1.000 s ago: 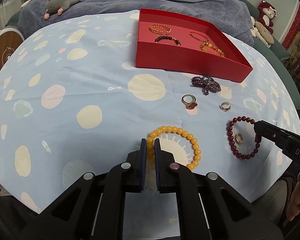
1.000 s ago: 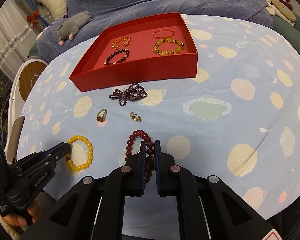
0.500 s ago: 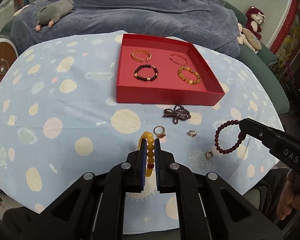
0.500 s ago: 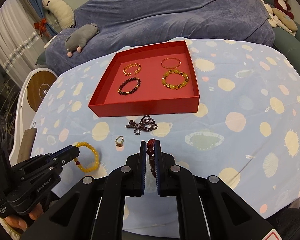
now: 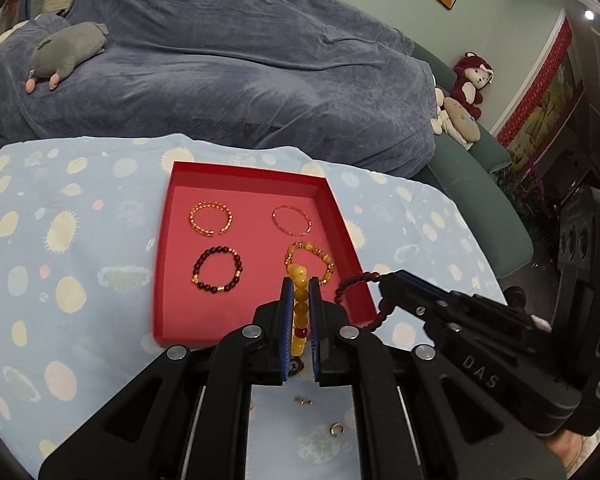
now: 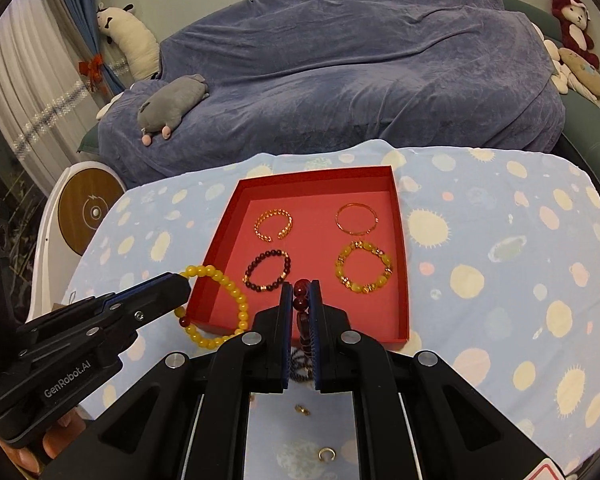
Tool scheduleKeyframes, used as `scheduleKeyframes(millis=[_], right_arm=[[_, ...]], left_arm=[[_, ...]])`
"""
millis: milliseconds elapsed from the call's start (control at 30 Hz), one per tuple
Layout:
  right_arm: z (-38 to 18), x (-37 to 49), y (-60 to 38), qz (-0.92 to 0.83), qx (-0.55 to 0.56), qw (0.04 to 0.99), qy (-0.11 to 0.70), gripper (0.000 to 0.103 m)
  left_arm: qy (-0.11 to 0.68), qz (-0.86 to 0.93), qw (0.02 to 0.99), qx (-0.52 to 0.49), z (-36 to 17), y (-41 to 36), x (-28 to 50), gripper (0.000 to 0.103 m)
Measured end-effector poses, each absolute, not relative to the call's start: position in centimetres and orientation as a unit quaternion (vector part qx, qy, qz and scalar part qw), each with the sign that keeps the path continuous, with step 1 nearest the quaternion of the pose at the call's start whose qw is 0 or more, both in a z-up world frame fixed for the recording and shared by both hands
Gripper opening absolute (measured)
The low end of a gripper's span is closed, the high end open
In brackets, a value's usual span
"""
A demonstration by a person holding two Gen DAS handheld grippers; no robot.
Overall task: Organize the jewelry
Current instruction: 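Place both bracelets in the red box and open both grippers, then move both grippers back toward the garnet strand and rings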
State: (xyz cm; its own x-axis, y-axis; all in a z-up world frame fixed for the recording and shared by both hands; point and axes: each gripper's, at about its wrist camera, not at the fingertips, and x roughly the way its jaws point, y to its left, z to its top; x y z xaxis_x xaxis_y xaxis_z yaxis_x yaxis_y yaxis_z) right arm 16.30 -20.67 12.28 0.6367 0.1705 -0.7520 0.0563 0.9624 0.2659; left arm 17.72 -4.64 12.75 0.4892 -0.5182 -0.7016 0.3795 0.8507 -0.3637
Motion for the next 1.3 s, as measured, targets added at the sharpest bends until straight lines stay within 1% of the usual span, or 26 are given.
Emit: scheduleKeyframes(millis=[167,267,367,467,667,800,833,867,900,933,1000,1067,1167,1300], right_arm=[[9.2,19.1,-21.4,0.037,0.177,0.878,0.443,0.007],[6.8,20.1,-21.8,0.033,0.194,0.864,0.463,0.007],[4.6,20.4,-22.1,0.022,0.186,0.856,0.483,0.007],[3.1,20.4,-22.5,0.008,0.167,0.853,0.495,0.007],[1.6,20.6,-23.2,-0.009,0.148,0.851,0.504,0.007],[1.6,20.7,-22.7,-0.016,0.132,0.855,0.501,0.008],[1.7,20.6,-22.6,-0.021,0.126,0.857,0.499,0.015],[1.9,20.6,-22.5,-0.028,0.12,0.859,0.497,0.029],[2.1,20.4,-22.5,-0.036,0.117,0.863,0.49,0.037],[2.4,20.1,-22.5,-0.039,0.116,0.868,0.481,0.047],[2.8,20.0,-22.4,-0.04,0.111,0.871,0.477,0.048],[3.0,19.7,-22.4,-0.039,0.11,0.872,0.475,0.048],[3.3,19.2,-22.6,-0.043,0.113,0.874,0.471,0.048],[3.8,18.4,-22.7,-0.045,0.117,0.875,0.468,0.048]], left_arm=[[0.464,-0.265,0.836,-0.125,9.7,-5.2,21.1,0.007],[0.487,-0.251,0.827,-0.123,6.9,-5.3,22.4,0.007],[0.507,-0.229,0.825,-0.099,4.3,-5.2,22.9,0.007],[0.512,-0.2,0.833,-0.055,2.4,-4.7,23.0,0.007],[0.506,-0.149,0.849,0.011,0.8,-3.7,23.1,0.007],[0.498,-0.141,0.855,0.036,0.5,-3.8,22.8,0.008],[0.495,-0.136,0.857,0.039,0.6,-3.9,22.7,0.008],[0.492,-0.133,0.859,0.037,0.6,-3.8,22.6,0.011],[0.489,-0.129,0.862,0.037,0.7,-3.8,22.6,0.019],[0.485,-0.126,0.865,0.038,0.8,-3.9,22.5,0.022],[0.478,-0.123,0.868,0.044,1.1,-4.1,22.3,0.033],[0.471,-0.121,0.872,0.05,1.4,-4.3,21.9,0.04],[0.47,-0.118,0.873,0.049,1.6,-4.3,21.5,0.042],[0.468,-0.117,0.875,0.047,2.1,-4.1,20.7,0.042]])
